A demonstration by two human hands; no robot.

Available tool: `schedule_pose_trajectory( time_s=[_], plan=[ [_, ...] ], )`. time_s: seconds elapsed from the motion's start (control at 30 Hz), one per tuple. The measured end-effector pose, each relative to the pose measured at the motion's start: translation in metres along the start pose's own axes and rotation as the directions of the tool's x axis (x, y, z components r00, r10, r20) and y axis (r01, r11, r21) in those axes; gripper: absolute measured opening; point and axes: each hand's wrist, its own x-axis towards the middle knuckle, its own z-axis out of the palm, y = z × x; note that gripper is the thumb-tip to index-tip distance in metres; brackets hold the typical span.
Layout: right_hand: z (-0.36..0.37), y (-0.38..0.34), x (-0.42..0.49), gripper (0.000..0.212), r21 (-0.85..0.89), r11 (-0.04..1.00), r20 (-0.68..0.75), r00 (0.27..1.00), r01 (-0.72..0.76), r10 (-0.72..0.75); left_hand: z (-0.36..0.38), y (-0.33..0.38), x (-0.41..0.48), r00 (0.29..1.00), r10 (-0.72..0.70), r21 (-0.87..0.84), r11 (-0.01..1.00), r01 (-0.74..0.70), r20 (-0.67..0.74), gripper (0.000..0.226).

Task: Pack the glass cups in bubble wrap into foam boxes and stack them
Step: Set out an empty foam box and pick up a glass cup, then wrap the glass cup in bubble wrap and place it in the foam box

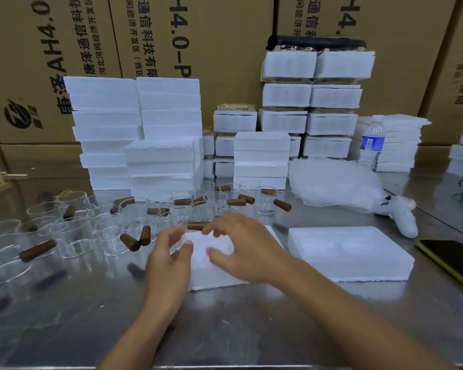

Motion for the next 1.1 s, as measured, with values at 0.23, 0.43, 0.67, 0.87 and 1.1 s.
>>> schedule_pose_trajectory(
  time_s=[0.23,0.43,0.67,0.87,1.1],
  plan=[
    [-0.002,0.042,0.048,0.043,-0.026,0.898,0.132,0.889,-0.439,0.438,-0.002,-0.005,-0.006,0.998,-0.028,0.079,0.997,0.024,0.058,0.028],
    [0.018,0.050,0.073,0.027,0.099,0.819,0.307,0.800,-0.565,0.515,-0.003,-0.009,-0.005,0.998,-0.034,0.180,0.983,0.026,0.043,0.030],
    [0.024,0.044,0.075,0.020,-0.054,0.832,0.177,0.814,-0.553,0.553,-0.003,-0.008,-0.006,0.998,-0.017,0.196,0.981,0.003,0.068,0.030],
    [-0.017,0.043,0.057,0.026,0.148,0.883,-0.064,0.886,-0.446,0.459,-0.002,0.005,-0.007,0.997,0.062,0.132,0.990,-0.056,-0.047,0.029],
    [-0.089,0.060,0.012,0.029,0.527,0.781,-0.079,0.895,-0.336,0.438,0.031,0.058,0.003,0.993,0.062,-0.198,0.977,-0.080,-0.098,0.020]
  ],
)
